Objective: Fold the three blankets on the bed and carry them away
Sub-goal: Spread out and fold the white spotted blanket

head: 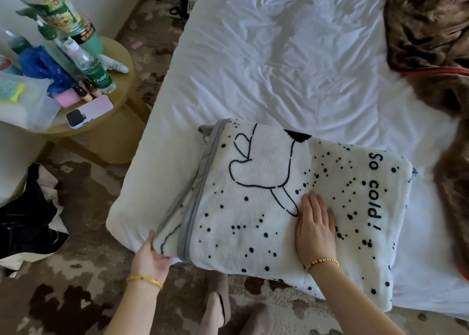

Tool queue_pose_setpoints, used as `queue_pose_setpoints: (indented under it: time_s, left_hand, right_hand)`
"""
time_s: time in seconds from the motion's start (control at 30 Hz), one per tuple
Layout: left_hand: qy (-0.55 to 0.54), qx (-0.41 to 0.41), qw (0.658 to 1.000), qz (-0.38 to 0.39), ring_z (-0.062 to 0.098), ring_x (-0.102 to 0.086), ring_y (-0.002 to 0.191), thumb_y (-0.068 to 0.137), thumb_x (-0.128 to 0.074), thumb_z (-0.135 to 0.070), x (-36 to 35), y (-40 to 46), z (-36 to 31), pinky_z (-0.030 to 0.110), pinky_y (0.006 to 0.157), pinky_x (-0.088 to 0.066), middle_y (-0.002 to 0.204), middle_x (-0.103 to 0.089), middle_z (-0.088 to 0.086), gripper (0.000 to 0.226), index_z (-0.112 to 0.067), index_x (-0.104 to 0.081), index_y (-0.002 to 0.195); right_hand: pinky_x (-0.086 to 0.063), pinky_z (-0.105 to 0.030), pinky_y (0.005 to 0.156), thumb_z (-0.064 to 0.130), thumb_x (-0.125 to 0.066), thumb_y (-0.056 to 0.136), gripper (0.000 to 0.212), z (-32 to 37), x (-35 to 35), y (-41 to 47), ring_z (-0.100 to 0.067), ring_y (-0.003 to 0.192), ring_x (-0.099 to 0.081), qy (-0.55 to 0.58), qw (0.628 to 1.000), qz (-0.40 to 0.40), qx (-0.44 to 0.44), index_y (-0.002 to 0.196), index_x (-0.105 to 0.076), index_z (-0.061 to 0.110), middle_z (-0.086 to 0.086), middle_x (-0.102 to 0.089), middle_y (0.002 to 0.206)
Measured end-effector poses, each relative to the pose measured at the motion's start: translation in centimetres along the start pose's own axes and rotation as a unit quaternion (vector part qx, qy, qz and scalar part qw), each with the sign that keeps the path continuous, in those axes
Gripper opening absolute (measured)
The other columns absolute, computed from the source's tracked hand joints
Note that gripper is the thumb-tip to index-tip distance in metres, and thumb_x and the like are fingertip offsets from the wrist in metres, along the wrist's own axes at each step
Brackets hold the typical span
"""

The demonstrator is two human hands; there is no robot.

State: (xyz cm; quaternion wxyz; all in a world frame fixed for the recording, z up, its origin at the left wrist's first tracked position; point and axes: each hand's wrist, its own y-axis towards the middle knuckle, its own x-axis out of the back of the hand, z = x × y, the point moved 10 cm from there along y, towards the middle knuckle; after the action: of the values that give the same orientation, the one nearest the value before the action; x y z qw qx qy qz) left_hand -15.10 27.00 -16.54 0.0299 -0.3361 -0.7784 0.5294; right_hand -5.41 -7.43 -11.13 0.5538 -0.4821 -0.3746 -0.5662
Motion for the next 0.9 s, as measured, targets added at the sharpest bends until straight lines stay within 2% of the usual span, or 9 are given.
queue_pose_setpoints:
  time_s: [0.1, 0.33, 0.4, 0.47, 0.53, 0.63, 0.7, 0.83, 0.9]
  left_hand:
    - [0.083, -0.034, 0.994, -0.059, 0.027, -0.055, 0.110, 0.098, -0.041, -0.036, -0.4, 0.7, -2.3, 0.044, 0.104, -0.039, 0.112, -0.061, 0.013, 0.036, -0.007, -0.056, 0.112]
    - [0.270, -0.053, 0.960, -0.051, 0.025, -0.058, 0.091, 0.093, -0.052, -0.010, 0.1, -0.3, -1.0, 0.040, 0.091, -0.044, 0.105, -0.059, 0.011, 0.017, -0.007, -0.052, 0.110]
    - [0.350, -0.150, 0.917, -0.117, 0.026, -0.055, 0.092, 0.090, -0.058, -0.016, 0.8, -1.4, -2.4, 0.039, 0.087, -0.045, 0.103, -0.056, 0.010, 0.022, -0.009, -0.050, 0.110]
    - [0.421, -0.248, 0.861, -0.143, 0.026, -0.056, 0.084, 0.091, -0.054, -0.030, 0.1, -3.3, -3.6, 0.033, 0.074, -0.047, 0.086, -0.056, 0.007, 0.019, -0.011, -0.053, 0.090]
    - [0.449, -0.247, 0.856, -0.072, 0.023, -0.055, 0.071, 0.092, -0.049, -0.037, -1.5, -3.8, -2.6, 0.029, 0.064, -0.047, 0.071, -0.052, 0.005, 0.031, -0.013, -0.052, 0.073]
    - [0.551, -0.171, 0.816, 0.045, 0.013, -0.060, 0.080, 0.088, -0.059, -0.032, -3.7, -3.7, -0.2, 0.024, 0.073, -0.049, 0.083, -0.063, -0.004, 0.012, -0.021, -0.059, 0.082]
    - [0.517, -0.166, 0.837, 0.068, 0.011, -0.062, 0.095, 0.088, -0.061, -0.021, -4.0, -3.6, -0.4, 0.025, 0.084, -0.048, 0.097, -0.067, -0.003, 0.005, -0.023, -0.062, 0.092]
    - [0.276, -0.168, 0.946, 0.020, 0.025, -0.056, 0.090, 0.094, -0.051, -0.014, -2.0, -2.7, -3.1, 0.037, 0.084, -0.043, 0.094, -0.058, 0.014, 0.011, -0.004, -0.049, 0.089]
    - [0.233, -0.182, 0.955, -0.013, 0.024, -0.048, 0.083, 0.095, -0.050, -0.013, -1.9, -2.2, -4.1, 0.033, 0.075, -0.040, 0.090, -0.050, 0.012, 0.011, -0.010, -0.046, 0.084]
  right_hand:
    - [-0.013, -0.045, 0.117, 0.010, -0.038, 0.096, 0.047, 0.0, 0.0, 0.0, -0.027, 0.142, -0.023, 0.004, 1.000, -0.002, 0.001, 0.142, -0.034, 0.005, -0.012, -0.031, 0.150]
    - [-0.014, -0.052, 0.115, -0.001, -0.047, 0.088, 0.050, 1.2, 1.1, -0.2, -0.034, 0.138, -0.029, 0.016, 0.999, -0.029, -0.008, 0.137, -0.040, 0.001, -0.018, -0.037, 0.145]
    - [-0.026, -0.058, 0.108, -0.013, -0.057, 0.073, 0.056, 3.8, 2.2, -0.6, -0.042, 0.124, -0.045, 0.042, 0.996, -0.076, 0.030, 0.127, -0.051, -0.001, -0.023, -0.049, 0.131]
    - [-0.037, -0.059, 0.101, -0.015, -0.063, 0.064, 0.057, 7.9, 2.9, -1.3, -0.042, 0.112, -0.054, 0.063, 0.987, -0.106, 0.103, 0.119, -0.058, -0.001, -0.022, -0.057, 0.119]
    - [-0.040, -0.057, 0.100, -0.012, -0.066, 0.061, 0.053, 11.5, 3.1, -1.7, -0.038, 0.107, -0.058, 0.065, 0.980, -0.107, 0.157, 0.113, -0.061, -0.001, -0.019, -0.060, 0.113]
    - [-0.040, -0.055, 0.100, -0.004, -0.042, 0.070, 0.044, 15.1, 3.0, -2.3, -0.036, 0.106, -0.060, 0.066, 0.974, -0.087, 0.200, 0.109, -0.064, 0.000, -0.018, -0.062, 0.113]
    - [-0.042, -0.054, 0.099, 0.003, -0.035, 0.072, 0.045, 17.2, 2.5, -3.0, -0.035, 0.108, -0.060, 0.070, 0.966, -0.064, 0.238, 0.107, -0.065, 0.003, -0.017, -0.062, 0.115]
    - [-0.041, -0.054, 0.100, 0.019, -0.067, 0.077, 0.039, 19.3, -0.9, -4.1, -0.028, 0.118, -0.055, 0.024, 0.954, 0.020, 0.298, 0.115, -0.062, 0.012, -0.008, -0.060, 0.124]
    - [-0.022, -0.057, 0.110, 0.031, -0.053, 0.092, 0.051, 17.3, -3.2, -3.2, -0.026, 0.137, -0.034, -0.022, 0.966, 0.095, 0.240, 0.138, -0.043, 0.014, -0.004, -0.040, 0.145]
